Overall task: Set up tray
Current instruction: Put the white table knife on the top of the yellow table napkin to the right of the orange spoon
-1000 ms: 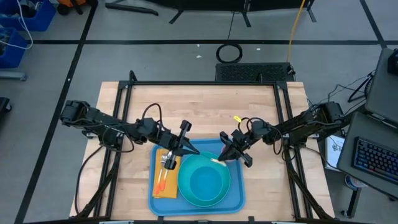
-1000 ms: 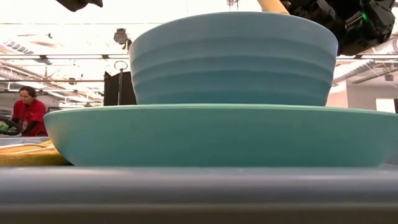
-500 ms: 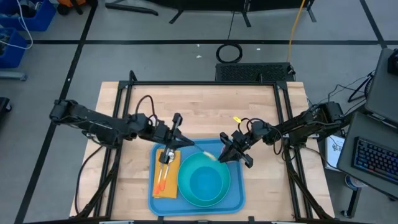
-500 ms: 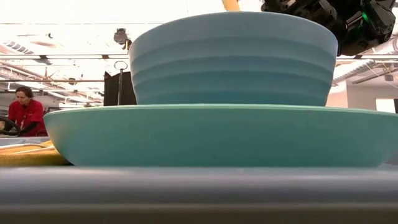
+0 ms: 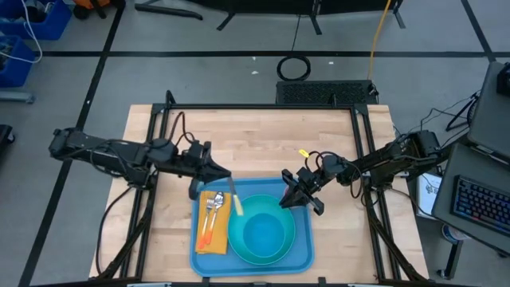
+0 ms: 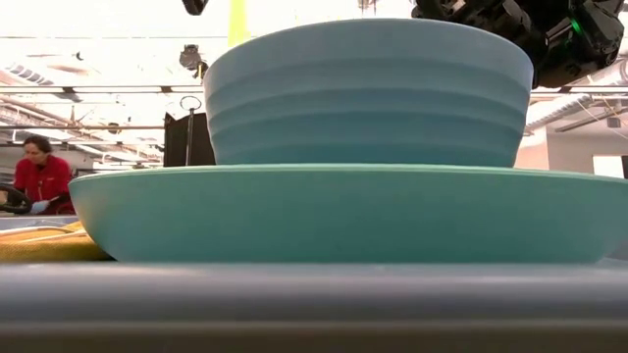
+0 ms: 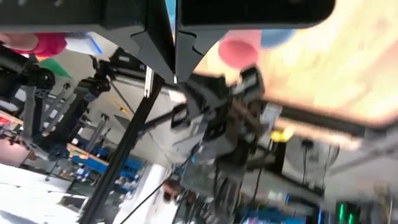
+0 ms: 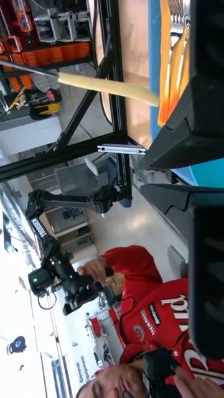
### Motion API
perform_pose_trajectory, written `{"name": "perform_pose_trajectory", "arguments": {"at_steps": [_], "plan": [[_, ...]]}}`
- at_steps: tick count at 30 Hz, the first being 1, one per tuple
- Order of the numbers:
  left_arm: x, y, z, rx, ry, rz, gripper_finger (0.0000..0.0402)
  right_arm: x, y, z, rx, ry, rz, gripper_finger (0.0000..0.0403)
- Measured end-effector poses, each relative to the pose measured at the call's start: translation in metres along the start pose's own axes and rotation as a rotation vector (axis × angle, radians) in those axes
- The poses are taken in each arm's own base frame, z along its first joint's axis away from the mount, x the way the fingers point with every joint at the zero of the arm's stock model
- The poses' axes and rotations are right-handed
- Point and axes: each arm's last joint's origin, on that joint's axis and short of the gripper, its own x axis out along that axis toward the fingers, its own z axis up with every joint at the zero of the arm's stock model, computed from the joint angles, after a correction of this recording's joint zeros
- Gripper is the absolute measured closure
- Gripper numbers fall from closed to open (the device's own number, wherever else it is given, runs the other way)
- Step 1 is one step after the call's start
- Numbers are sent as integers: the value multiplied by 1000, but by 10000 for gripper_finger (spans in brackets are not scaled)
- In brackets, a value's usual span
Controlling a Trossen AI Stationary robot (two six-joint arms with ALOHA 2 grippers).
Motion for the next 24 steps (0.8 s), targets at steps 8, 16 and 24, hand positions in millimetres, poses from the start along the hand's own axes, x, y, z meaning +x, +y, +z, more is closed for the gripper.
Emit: {"name": "perform_pose_trajectory", "arguments": {"at_steps": [8, 16, 24], "plan": [[-3, 6, -18, -165, 168, 110, 399, 0, 0, 0, 1, 2, -1, 367], [-6, -3, -34, -225, 270, 180, 399, 0, 0, 0, 2, 3, -2, 369], [-7, -2, -68, -306, 285, 229, 399, 0, 0, 0, 2, 3, -2, 369]]}}
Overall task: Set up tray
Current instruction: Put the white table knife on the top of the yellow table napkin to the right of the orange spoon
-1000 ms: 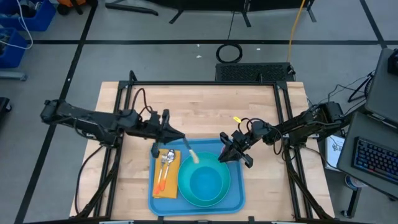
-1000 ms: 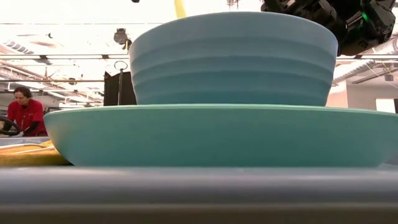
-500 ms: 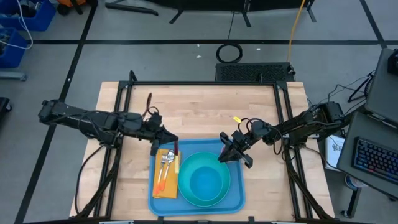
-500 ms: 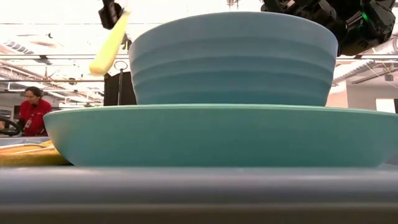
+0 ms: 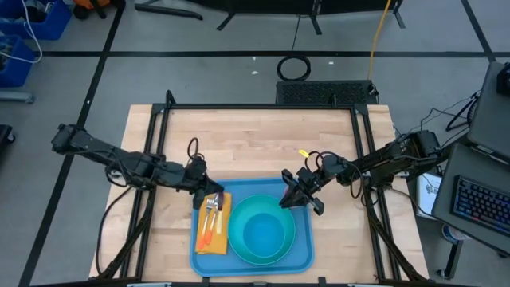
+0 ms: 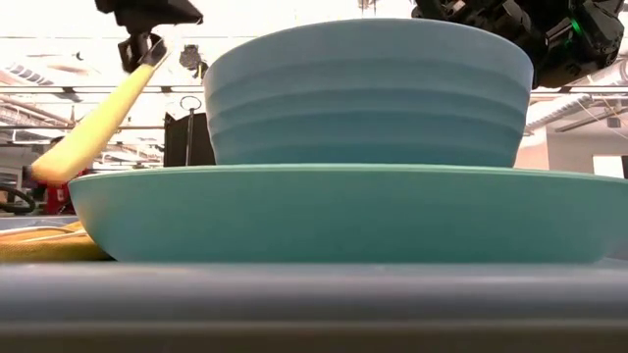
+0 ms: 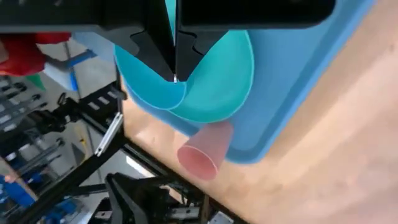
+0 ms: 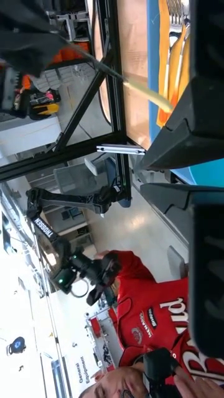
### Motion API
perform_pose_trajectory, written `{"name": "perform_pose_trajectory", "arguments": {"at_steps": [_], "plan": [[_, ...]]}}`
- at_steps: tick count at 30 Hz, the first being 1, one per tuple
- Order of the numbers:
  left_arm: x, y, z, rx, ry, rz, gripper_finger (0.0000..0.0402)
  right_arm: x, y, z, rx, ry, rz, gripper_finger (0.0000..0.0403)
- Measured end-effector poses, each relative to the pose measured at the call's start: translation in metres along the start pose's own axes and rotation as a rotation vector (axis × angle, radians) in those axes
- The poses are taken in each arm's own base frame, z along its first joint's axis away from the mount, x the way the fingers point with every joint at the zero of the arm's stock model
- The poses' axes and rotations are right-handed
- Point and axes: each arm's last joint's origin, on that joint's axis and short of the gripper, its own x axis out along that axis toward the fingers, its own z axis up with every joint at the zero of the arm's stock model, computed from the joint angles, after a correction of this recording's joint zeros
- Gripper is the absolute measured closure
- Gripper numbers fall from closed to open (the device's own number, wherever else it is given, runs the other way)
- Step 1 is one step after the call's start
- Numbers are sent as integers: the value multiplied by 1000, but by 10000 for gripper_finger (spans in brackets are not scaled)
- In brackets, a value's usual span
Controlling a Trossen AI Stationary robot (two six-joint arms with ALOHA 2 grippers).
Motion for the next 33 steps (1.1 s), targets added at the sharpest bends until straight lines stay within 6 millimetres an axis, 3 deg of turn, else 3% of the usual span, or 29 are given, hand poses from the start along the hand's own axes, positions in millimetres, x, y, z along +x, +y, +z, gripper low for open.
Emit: {"name": "perform_pose_trajectory", "arguments": {"at_steps": [4, 12, 16, 22, 33], "plan": [[8, 16, -20, -97, 23, 12, 399, 0, 0, 0, 0, 0, 0, 371], [14, 28, -37, -158, 5, -90, 399, 0, 0, 0, -1, 2, -5, 370], [15, 37, -48, -182, 41, -52, 398, 0, 0, 0, -1, 3, -5, 371], [16, 46, -57, -216, 46, -31, 397, 0, 0, 0, -2, 3, -5, 369], [16, 45, -59, -195, 46, -82, 398, 0, -1, -2, -11, 16, -11, 369]]}}
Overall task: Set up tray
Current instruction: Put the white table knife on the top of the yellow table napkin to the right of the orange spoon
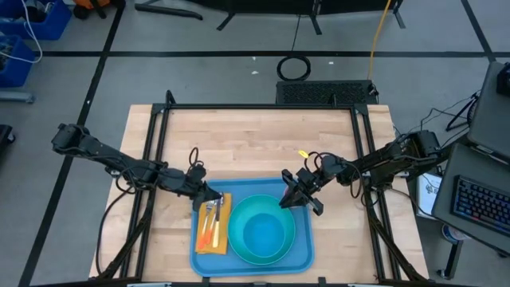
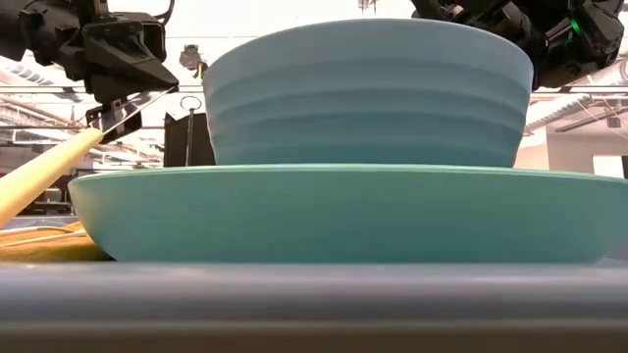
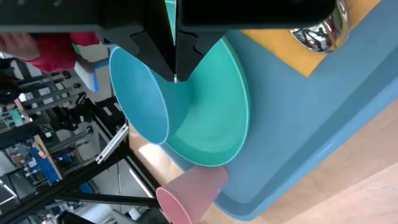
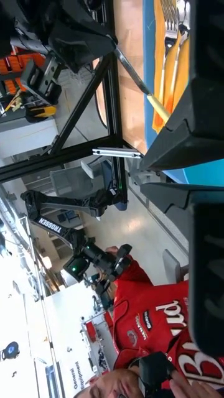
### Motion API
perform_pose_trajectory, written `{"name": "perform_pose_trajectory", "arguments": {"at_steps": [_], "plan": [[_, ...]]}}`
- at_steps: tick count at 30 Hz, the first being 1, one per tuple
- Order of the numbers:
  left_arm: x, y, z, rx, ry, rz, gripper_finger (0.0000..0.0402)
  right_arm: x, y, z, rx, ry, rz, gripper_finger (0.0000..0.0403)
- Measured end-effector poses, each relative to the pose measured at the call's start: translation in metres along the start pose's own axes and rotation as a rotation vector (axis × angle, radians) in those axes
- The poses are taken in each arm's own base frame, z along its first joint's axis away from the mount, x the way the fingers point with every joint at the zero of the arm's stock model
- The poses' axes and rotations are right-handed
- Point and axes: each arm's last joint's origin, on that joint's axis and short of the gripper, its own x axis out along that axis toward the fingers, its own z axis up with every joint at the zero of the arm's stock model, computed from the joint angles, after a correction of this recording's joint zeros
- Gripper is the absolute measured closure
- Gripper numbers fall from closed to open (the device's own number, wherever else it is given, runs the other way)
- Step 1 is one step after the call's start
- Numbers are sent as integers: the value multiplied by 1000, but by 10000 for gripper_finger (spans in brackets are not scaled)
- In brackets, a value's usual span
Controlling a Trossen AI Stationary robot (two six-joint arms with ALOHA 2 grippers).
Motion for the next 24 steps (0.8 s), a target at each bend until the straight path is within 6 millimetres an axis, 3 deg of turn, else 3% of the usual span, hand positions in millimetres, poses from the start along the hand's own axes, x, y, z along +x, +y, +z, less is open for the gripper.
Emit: {"name": "perform_pose_trajectory", "arguments": {"at_steps": [24], "plan": [[2, -3, 1, 14, 4, -43, 398, 0, -1, -1, -1, 8, -9, 369]]}}
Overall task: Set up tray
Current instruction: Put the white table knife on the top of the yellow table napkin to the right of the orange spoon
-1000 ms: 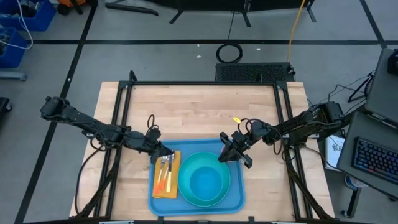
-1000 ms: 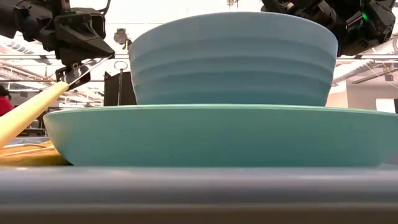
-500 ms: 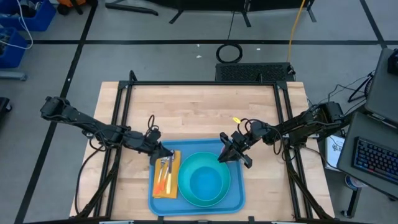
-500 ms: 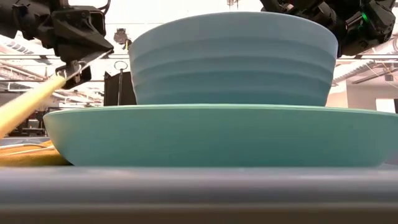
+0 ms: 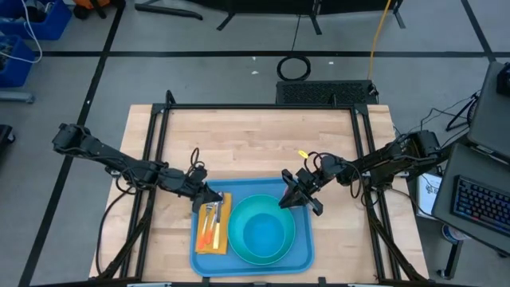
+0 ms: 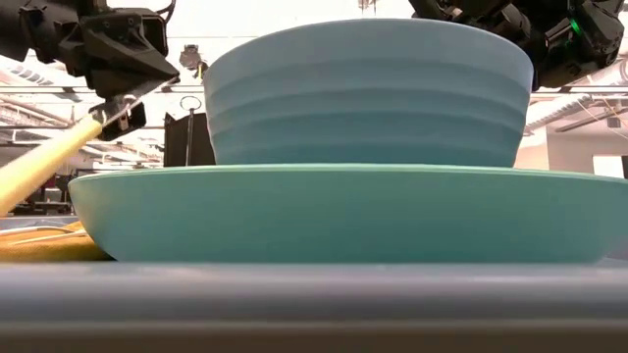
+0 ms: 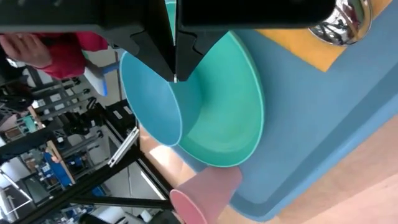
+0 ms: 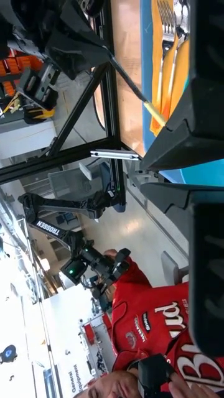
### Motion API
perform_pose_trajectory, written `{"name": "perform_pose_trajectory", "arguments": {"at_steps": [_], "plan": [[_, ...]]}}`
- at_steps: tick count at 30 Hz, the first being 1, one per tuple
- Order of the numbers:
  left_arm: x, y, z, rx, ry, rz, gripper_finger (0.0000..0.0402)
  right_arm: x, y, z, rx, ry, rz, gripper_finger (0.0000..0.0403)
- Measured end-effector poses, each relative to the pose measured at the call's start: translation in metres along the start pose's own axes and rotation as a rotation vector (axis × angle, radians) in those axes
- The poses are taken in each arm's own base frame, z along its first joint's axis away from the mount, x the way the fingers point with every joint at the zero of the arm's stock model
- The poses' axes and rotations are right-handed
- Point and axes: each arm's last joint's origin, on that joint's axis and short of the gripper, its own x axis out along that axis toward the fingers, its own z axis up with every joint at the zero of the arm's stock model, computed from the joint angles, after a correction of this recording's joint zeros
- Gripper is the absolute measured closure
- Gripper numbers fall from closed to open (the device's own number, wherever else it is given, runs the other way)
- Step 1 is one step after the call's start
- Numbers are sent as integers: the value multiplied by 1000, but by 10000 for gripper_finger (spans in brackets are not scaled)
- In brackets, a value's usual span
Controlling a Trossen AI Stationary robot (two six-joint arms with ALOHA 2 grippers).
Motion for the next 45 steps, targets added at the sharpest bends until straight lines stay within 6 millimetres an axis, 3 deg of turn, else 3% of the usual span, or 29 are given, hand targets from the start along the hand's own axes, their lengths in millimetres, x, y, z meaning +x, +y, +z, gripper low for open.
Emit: {"name": "perform_pose_trajectory", "arguments": {"at_steps": [18, 38, 45], "plan": [[40, 27, -10, -4, 34, 132, 395, 0, -1, -1, -11, 8, -4, 369], [53, 44, -21, 32, 51, 241, 383, 0, -1, -1, -15, 12, -7, 369], [56, 48, -23, 0, 28, 278, 395, 0, -1, -1, -15, 12, -6, 369]]}}
